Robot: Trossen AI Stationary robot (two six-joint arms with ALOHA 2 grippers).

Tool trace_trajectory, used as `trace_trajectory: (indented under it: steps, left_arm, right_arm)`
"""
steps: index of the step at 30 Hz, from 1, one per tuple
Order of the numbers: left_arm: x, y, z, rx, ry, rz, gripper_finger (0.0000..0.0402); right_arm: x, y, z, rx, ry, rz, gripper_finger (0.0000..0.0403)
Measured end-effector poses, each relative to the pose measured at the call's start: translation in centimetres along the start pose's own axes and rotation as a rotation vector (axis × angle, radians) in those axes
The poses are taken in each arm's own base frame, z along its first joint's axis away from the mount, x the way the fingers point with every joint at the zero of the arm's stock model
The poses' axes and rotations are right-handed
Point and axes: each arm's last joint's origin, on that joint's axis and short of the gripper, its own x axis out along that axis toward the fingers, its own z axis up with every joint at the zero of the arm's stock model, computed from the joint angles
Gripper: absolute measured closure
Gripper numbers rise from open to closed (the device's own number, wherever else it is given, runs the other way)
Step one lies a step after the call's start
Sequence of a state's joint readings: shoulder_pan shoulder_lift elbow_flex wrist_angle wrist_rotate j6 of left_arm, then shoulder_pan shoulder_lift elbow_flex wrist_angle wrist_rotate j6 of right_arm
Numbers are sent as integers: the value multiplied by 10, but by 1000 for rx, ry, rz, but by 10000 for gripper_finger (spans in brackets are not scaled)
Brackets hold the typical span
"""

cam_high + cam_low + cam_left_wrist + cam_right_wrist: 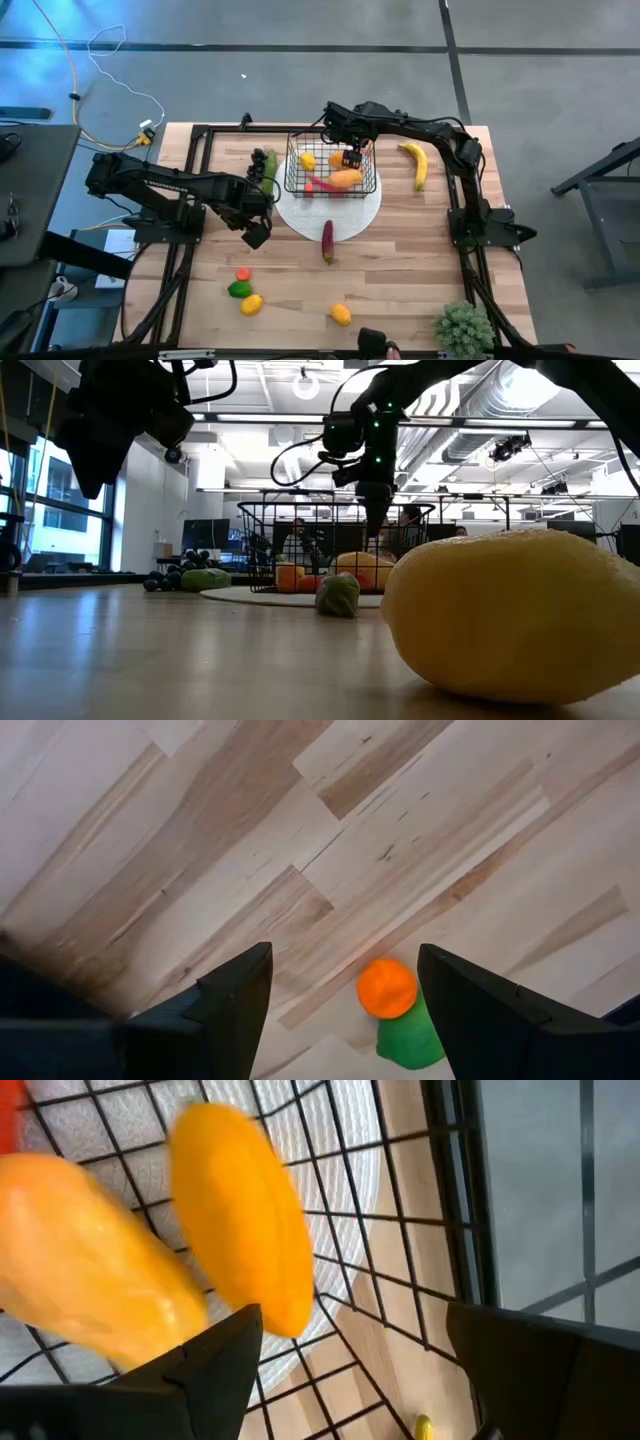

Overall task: Build produce basket
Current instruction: Put the orange into the wire basket

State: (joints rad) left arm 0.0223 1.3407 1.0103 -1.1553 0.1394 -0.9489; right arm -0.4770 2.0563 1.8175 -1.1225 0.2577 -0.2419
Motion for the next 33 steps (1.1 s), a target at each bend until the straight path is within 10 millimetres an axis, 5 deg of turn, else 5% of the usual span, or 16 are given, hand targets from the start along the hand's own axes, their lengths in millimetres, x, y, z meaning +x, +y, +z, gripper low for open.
trace_trajectory:
  steps: [10,33]
  left_arm:
    - [1,-5,-8,-34,8,1,163]
    - [11,-42,-76,-329,-82,-30,163]
  right_arm:
    - [-4,1,-5,13,27,26,105]
    - [-96,-9,-8,316,-174,182,105]
